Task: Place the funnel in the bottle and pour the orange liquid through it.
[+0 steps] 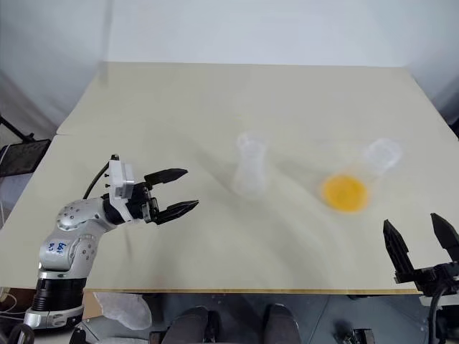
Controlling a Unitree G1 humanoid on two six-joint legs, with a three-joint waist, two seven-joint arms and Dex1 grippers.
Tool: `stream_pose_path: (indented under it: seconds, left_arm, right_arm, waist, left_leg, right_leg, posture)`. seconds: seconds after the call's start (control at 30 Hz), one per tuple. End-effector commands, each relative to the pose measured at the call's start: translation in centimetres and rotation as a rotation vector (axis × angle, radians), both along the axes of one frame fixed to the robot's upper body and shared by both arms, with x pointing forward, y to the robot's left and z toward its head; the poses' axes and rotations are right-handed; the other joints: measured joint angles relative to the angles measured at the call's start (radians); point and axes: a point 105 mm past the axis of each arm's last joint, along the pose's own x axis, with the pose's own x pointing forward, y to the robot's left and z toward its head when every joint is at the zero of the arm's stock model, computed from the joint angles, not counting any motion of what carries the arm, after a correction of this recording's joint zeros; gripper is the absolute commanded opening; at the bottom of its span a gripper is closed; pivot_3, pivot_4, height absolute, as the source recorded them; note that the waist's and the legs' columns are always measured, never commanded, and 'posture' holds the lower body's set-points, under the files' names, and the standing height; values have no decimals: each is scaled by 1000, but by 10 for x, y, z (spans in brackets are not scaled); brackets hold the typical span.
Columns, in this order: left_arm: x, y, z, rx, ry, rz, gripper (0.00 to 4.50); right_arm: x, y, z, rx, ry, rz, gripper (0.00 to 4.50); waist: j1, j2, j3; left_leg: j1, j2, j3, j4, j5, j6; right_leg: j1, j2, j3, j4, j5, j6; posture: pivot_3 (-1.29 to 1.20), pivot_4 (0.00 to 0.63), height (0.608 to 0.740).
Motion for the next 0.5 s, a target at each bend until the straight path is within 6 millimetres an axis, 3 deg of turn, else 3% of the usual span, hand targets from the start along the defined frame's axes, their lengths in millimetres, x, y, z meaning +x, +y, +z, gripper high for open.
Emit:
stream_pose_path:
  seconds: [0.03,0.37,0.5]
  left_arm:
    - [-13,-25,16,-45,-55,-104,4485]
    - [-28,-36,20,-60,-75,-113,4485]
    - [-34,-39,21,-76,-74,-102,4485]
  right_arm:
    - [-15,-30,-2,74,33,-91,4500]
    - [55,-44,21,93,33,-96,4500]
    - [77,-36,28,112,63,-55,4500]
  waist:
    - [-16,6,-3]
    - [-26,6,-4]
    - [-22,6,-4]
  left_leg:
    - [3,0,4,-2,0,0]
    - [3,0,4,-3,0,0]
    - [2,1,3,-3,0,0]
  right_leg:
    - [-1,2,4,0,0,0]
    - [-2,1,5,0,0,-1]
    - [-2,1,4,0,0,0]
  posture:
    - [0,150,740]
    - [0,150,740]
    - [0,150,740]
